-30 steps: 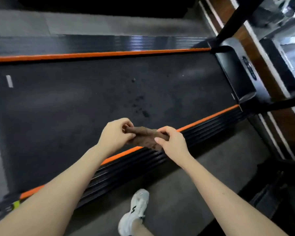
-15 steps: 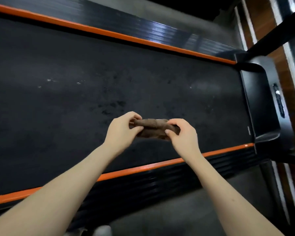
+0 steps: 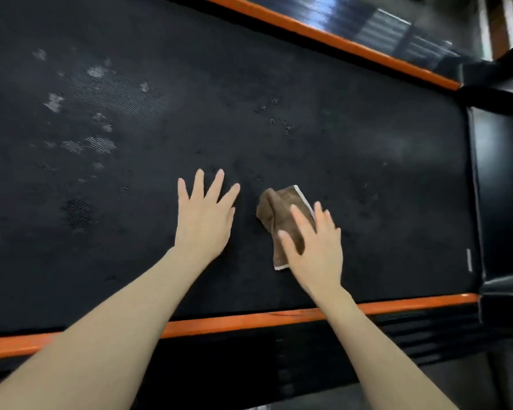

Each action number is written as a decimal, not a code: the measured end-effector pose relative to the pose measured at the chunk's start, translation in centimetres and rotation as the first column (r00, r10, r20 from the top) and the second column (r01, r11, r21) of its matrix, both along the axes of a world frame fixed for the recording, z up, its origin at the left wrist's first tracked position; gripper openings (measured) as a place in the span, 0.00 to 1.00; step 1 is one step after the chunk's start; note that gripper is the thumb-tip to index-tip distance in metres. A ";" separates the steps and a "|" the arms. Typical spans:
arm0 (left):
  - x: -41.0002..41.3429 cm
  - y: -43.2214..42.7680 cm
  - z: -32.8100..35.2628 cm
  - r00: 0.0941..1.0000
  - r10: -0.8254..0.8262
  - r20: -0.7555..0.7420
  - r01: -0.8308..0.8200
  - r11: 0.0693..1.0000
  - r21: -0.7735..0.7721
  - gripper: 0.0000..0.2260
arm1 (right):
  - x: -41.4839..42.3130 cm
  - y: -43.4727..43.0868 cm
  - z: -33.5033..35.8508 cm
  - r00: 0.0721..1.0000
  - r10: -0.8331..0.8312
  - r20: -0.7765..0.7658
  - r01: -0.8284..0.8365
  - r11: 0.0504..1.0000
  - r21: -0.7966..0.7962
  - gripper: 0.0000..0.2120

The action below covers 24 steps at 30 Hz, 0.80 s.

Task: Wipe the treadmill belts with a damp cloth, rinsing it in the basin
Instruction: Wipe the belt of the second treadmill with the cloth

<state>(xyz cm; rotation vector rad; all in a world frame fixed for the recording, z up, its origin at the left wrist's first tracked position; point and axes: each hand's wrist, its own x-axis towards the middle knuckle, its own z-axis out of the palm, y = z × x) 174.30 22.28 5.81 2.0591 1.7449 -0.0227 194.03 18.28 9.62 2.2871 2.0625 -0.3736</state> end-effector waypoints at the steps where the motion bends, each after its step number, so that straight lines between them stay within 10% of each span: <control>1: 0.7 0.0 -0.9 0.999 0.020 -0.048 -0.019 1.000 0.017 0.21 | 0.3 0.3 -1.2 0.995 0.095 0.022 -0.094 0.995 -0.042 0.28; 24: 2.0 -1.0 -5.9 0.986 0.131 -0.105 -0.090 0.941 0.327 0.24 | 1.0 1.4 -8.8 0.968 0.249 -0.027 -0.228 0.923 0.309 0.24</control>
